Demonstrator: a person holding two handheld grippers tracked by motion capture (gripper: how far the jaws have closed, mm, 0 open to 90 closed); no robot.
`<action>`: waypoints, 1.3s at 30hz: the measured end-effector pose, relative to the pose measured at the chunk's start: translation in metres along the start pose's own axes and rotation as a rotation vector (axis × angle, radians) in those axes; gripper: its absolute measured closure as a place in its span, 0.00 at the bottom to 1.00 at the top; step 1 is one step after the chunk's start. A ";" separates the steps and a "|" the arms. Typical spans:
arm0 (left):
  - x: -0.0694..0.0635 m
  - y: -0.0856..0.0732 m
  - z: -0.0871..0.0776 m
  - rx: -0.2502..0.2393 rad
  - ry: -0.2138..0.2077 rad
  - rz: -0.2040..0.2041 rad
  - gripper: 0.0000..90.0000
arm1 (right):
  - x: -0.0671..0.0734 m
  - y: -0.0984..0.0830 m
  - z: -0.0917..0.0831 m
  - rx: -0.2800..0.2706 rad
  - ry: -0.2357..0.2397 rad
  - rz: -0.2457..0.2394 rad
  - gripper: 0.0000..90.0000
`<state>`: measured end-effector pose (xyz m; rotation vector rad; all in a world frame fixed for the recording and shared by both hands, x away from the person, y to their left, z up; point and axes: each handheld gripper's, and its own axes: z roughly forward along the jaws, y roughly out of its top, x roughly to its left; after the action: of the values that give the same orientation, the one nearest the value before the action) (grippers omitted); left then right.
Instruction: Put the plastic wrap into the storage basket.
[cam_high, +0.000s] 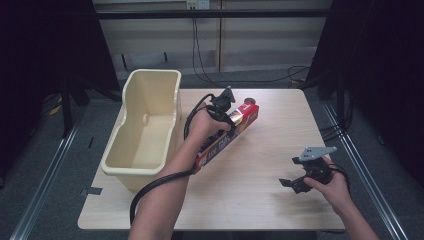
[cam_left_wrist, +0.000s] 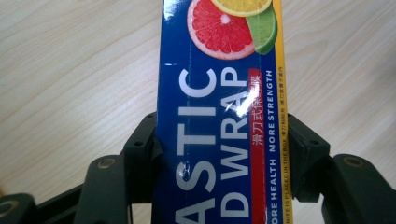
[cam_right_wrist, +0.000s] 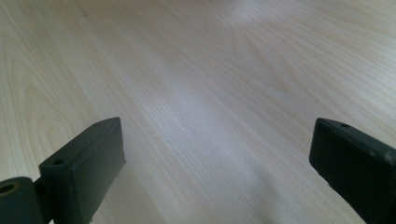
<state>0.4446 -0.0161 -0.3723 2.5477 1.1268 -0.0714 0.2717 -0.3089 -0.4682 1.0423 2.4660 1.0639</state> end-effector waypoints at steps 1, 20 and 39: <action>0.000 0.000 -0.003 0.001 0.003 -0.004 0.45 | 0.000 0.000 0.000 -0.001 0.001 0.000 0.03; 0.005 -0.003 -0.056 0.001 0.009 -0.037 0.45 | -0.001 0.001 -0.002 -0.010 -0.002 0.009 0.03; 0.018 -0.012 -0.091 -0.012 0.020 -0.106 0.45 | -0.001 0.003 0.000 -0.008 0.003 0.006 0.03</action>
<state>0.4396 0.0352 -0.2939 2.4818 1.2658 -0.0651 0.2736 -0.3081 -0.4663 1.0476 2.4604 1.0766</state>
